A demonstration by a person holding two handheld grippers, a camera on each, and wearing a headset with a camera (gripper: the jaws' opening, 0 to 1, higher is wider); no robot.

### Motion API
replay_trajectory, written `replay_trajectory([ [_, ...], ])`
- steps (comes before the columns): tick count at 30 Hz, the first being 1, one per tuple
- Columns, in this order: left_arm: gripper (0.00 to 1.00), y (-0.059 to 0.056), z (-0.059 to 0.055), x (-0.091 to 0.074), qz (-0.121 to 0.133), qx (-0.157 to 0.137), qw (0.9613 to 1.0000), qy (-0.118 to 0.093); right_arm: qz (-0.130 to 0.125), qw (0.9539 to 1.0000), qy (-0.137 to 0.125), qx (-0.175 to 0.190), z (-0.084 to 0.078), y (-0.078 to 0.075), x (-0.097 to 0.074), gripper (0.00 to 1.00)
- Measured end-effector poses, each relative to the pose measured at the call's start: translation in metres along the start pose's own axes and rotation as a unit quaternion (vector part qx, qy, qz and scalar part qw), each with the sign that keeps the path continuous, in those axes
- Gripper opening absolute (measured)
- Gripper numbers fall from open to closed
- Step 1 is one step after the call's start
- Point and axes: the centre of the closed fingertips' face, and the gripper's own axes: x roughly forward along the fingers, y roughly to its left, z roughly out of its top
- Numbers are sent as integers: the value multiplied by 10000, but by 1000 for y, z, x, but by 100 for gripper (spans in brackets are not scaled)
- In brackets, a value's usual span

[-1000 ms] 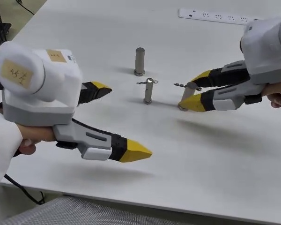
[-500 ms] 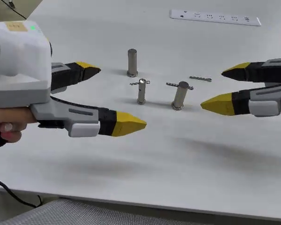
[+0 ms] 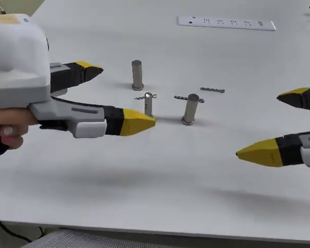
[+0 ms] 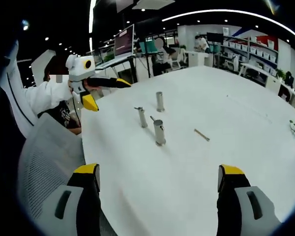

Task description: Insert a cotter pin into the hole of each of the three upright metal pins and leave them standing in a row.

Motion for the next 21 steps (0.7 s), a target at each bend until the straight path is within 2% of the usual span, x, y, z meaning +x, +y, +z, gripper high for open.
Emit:
replay_trajectory([
  [1,93,1,3,2,30,-26,10000,-55,-6,10000,0,31,-1,1,-1,98],
  [3,92,9,16,7,168,-216,9991,-316,-37,9999,2,121,-2,1,-1,98],
  [5,86,15,27,11,194,-398,9975,-550,-26,9999,11,142,-4,2,-1,98],
  [7,84,29,40,16,297,-391,9963,-712,-16,9999,33,165,-6,3,-1,98],
  [11,76,46,51,24,505,-244,9957,-740,-12,9998,52,174,-9,5,-2,98],
  [12,73,56,54,30,486,-232,9958,-741,-15,9998,49,172,-10,6,-3,98],
  [15,63,61,59,38,465,-248,9952,-827,-35,9998,34,188,-10,6,-5,98],
  [18,48,69,56,47,606,-74,9956,-715,-46,9997,19,236,-11,7,-5,97],
  [20,39,79,50,54,666,-106,9954,-680,-43,9997,14,238,-11,8,-6,97],
  [21,39,80,47,56,669,-128,9957,-631,-46,9997,7,238,-11,9,-6,97],
])
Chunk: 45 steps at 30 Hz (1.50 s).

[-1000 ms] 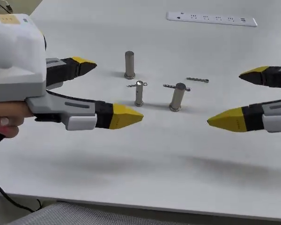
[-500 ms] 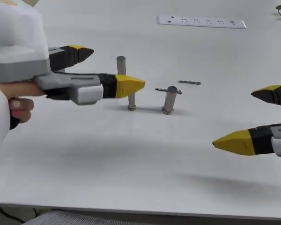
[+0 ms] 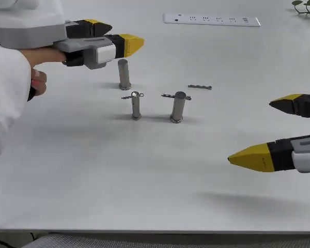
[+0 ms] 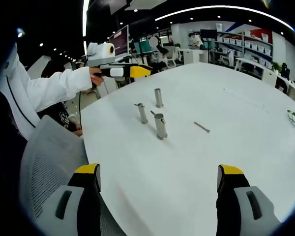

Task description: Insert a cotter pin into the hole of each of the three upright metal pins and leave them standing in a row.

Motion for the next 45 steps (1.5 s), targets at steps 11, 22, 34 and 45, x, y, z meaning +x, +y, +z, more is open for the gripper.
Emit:
replay_trajectory([
  [11,28,6,-40,17,90,373,9965,741,-3,10000,-32,63,2,-1,-2,96],
  [22,18,14,-65,26,140,466,9927,1102,39,9999,34,127,-4,-2,1,94],
  [34,11,14,-69,24,-19,665,9911,1151,33,9998,73,159,-6,-4,4,92],
  [45,9,13,-65,20,175,774,9893,1225,95,9998,91,169,-6,-1,5,91],
])
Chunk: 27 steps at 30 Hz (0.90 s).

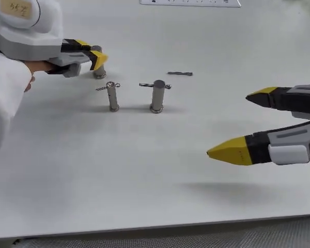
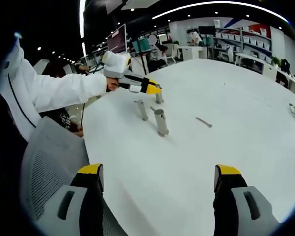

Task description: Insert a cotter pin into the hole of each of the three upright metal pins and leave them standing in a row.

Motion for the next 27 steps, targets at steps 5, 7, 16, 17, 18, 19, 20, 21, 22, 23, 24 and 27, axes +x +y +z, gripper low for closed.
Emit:
replay_trajectory([
  [5,9,5,10,-10,24,-139,9999,-60,-8,10000,-31,8,2,-2,0,91],
  [7,9,7,16,-15,54,-180,9997,-122,-11,10000,-35,-9,2,-2,-1,91],
  [16,9,-17,64,-43,-255,108,9975,-652,9,9999,-110,-85,8,-2,-2,91],
  [17,9,-22,68,-47,-302,158,9970,-694,12,9999,-110,-94,8,-2,-2,91],
  [18,9,-31,74,-52,-352,194,9964,-745,14,9999,-119,-110,9,-1,-2,91],
  [19,9,-37,78,-55,-405,249,9959,-774,23,9998,-123,-121,9,-1,-2,91],
  [20,9,-46,83,-60,-488,307,9950,-810,39,9998,-137,-147,10,0,-2,91],
  [21,9,-53,86,-62,-544,349,9944,-831,45,9998,-146,-161,11,0,-2,91],
  [22,9,-59,88,-64,-611,431,9936,-849,46,9997,-153,-173,12,1,-3,91],
  [23,9,-67,90,-66,-720,456,9927,-852,43,9997,-164,-193,12,1,-4,91],
  [24,9,-74,91,-68,-796,452,9921,-852,41,9997,-170,-198,12,1,-4,91],
  [27,9,-93,90,-70,-1017,714,9889,-818,27,9996,-196,-204,12,2,-6,91],
])
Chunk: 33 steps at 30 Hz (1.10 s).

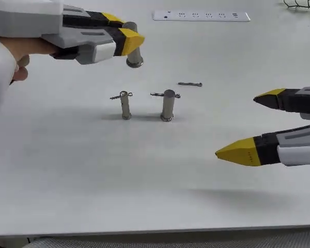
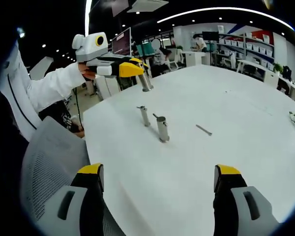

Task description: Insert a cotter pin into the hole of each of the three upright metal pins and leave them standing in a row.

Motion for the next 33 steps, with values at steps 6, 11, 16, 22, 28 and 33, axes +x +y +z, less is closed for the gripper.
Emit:
replay_trajectory([
  [6,9,-36,-2,3,-246,34,9997,62,-36,10000,-23,32,-4,1,-4,91],
  [11,9,-58,-13,8,-425,-170,9989,108,-63,10000,-13,56,-8,1,-8,91],
  [16,9,-68,-35,13,-447,-170,9983,343,-56,10000,-19,59,-9,1,-9,91],
  [22,9,-76,-48,15,-498,-260,9969,558,-43,10000,6,79,-11,1,-7,91],
  [28,9,-84,-64,19,-534,-288,9952,768,-8,10000,7,90,-11,4,-5,91],
  [33,9,-83,-76,21,-489,-346,9939,925,15,10000,28,79,-12,5,-5,91],
])
